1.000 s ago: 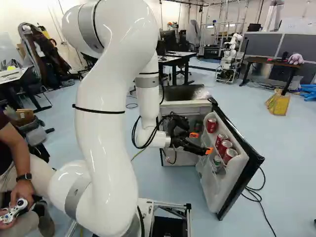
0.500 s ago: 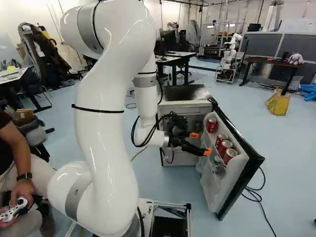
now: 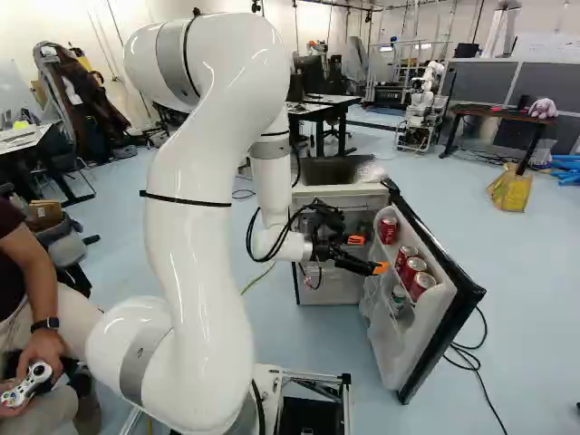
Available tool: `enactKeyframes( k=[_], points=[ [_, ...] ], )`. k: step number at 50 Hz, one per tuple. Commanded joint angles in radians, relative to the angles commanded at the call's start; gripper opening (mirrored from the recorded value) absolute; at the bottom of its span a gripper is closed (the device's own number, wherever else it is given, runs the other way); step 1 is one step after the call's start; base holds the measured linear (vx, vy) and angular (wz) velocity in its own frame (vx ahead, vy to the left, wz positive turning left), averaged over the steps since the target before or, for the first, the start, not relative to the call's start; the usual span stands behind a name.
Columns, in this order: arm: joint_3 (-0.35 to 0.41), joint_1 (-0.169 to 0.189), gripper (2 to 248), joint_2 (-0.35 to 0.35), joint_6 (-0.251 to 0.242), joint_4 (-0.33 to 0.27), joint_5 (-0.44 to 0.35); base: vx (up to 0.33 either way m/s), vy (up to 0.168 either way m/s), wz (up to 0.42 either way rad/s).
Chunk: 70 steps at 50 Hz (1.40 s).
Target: Grab a drink from the fridge
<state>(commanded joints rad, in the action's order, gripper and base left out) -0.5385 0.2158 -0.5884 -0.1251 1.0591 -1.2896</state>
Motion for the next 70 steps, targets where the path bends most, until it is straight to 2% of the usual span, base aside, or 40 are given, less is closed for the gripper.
enactKeyframes(
  k=[15,35,39,55,70],
  points=[
    [-0.020,0.007,247,-0.011,0.011,0.000,0.000,0.000,0.000,0.000],
    [-0.020,0.007,247,-0.011,0.200,0.000,0.000,0.000,0.000,0.000],
    [-0.020,0.007,247,-0.011,0.225,0.000,0.000,0.000,0.000,0.000],
    [-0.022,0.009,247,-0.012,0.241,0.000,0.000,0.000,0.000,0.000],
    [-0.040,0.030,247,-0.022,0.241,0.000,0.000,0.000,0.000,0.000]
  ],
)
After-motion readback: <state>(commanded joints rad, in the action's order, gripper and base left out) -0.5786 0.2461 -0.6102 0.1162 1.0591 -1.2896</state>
